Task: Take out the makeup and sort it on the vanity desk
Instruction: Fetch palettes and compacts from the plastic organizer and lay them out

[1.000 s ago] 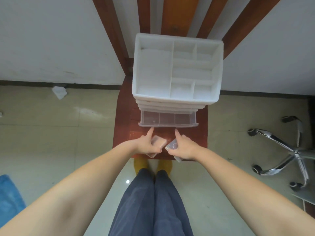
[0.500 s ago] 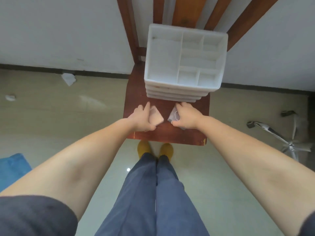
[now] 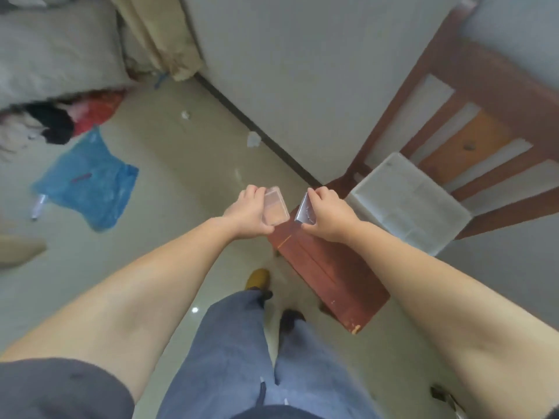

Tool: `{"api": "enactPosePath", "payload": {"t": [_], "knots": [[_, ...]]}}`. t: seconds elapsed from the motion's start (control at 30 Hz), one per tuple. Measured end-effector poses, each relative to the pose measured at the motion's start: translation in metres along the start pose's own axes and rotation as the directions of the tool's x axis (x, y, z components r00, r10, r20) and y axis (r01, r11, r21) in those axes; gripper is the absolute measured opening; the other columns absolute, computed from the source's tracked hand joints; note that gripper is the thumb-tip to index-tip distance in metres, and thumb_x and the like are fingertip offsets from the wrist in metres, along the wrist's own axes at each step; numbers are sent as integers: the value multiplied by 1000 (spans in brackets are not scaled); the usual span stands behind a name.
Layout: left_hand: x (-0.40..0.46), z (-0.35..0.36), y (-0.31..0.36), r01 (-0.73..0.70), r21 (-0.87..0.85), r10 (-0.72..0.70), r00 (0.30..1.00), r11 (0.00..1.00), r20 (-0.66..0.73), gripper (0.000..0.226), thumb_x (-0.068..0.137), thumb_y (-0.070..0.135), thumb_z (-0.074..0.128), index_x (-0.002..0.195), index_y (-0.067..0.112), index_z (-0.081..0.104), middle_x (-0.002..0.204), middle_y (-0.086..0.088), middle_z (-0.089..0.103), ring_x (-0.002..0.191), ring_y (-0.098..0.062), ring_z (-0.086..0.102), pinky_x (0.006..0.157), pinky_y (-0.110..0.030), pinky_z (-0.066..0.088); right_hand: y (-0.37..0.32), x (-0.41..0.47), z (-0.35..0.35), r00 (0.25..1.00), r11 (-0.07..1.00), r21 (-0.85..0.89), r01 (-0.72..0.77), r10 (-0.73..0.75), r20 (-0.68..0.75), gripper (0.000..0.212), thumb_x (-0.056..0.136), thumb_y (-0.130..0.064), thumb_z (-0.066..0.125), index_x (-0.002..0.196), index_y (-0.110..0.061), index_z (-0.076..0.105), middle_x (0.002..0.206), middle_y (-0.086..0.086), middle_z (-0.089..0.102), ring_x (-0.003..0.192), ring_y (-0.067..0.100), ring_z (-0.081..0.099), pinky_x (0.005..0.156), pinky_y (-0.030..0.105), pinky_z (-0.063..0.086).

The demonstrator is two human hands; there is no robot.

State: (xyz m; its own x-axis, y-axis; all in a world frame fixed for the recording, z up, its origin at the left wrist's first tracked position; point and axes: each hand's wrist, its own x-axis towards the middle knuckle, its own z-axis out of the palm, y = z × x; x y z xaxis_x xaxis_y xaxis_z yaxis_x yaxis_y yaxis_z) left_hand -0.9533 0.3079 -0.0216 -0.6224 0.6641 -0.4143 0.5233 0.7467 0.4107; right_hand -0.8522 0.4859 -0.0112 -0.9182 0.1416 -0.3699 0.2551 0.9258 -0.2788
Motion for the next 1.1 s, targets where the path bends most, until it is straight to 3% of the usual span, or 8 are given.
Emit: {"api": "enactPosePath", "payload": {"t": [0.1,0.2,0.3,0.37,0.43,0.67,0.93,1.1], "knots": [[-53,16,-15,145,-80,-151,986,986,-69,73,69,36,72,126,9,35,126,-10,35,118,-28,36,87,-35,39,-33,-3,1,986,981,-120,153,-144,79,72,80,-50,62,132,-7,35,127,11,43,117,31,42,92,41,44],[-113,30,-39,299,-181,-324,938,937,-125,74,69,37,72,127,12,34,127,-8,34,118,-27,37,82,-33,38,-77,-9,10,957,946,-181,270,-242,162,60,81,-42,62,125,-7,38,124,11,43,115,31,42,88,39,41],[-180,41,-67,436,-275,-490,854,857,-174,75,68,38,72,129,13,34,127,-9,35,121,-28,37,91,-37,40,-136,-20,23,910,895,-208,395,-350,222,41,86,-31,51,117,-7,40,117,13,44,114,33,41,87,40,40],[-229,52,-84,505,-327,-582,787,799,-205,77,68,38,72,129,12,34,127,-10,35,122,-28,37,96,-37,39,-179,-32,35,854,830,-234,506,-445,269,44,88,-34,49,121,-6,39,118,14,44,117,34,41,90,42,40],[-282,66,-99,565,-370,-659,720,738,-216,77,68,37,72,130,12,34,128,-11,35,122,-29,37,97,-37,40,-225,-48,50,771,727,-271,630,-547,327,60,88,-43,53,131,-5,36,124,15,42,120,34,39,93,43,40],[-495,146,-141,698,-526,-869,446,487,-213,72,68,34,69,127,16,33,129,-6,32,120,-25,35,87,-38,45,-394,-149,144,469,387,-267,883,-757,455,67,82,-44,61,132,-7,34,128,13,42,121,31,41,92,40,40],[-752,262,-156,752,-641,-987,89,154,-133,78,69,35,71,132,14,30,129,-6,31,119,-24,35,85,-35,44,-565,-330,276,124,34,-168,985,-819,560,66,80,-41,63,130,-9,35,124,10,43,115,29,43,90,38,41],[-853,320,-153,716,-699,-995,-77,-8,-68,79,69,34,71,134,12,30,129,-8,32,119,-26,37,85,-36,45,-642,-420,333,-93,-209,-121,970,-785,613,61,79,-38,62,128,-11,37,124,9,44,115,27,45,92,35,41]]}}
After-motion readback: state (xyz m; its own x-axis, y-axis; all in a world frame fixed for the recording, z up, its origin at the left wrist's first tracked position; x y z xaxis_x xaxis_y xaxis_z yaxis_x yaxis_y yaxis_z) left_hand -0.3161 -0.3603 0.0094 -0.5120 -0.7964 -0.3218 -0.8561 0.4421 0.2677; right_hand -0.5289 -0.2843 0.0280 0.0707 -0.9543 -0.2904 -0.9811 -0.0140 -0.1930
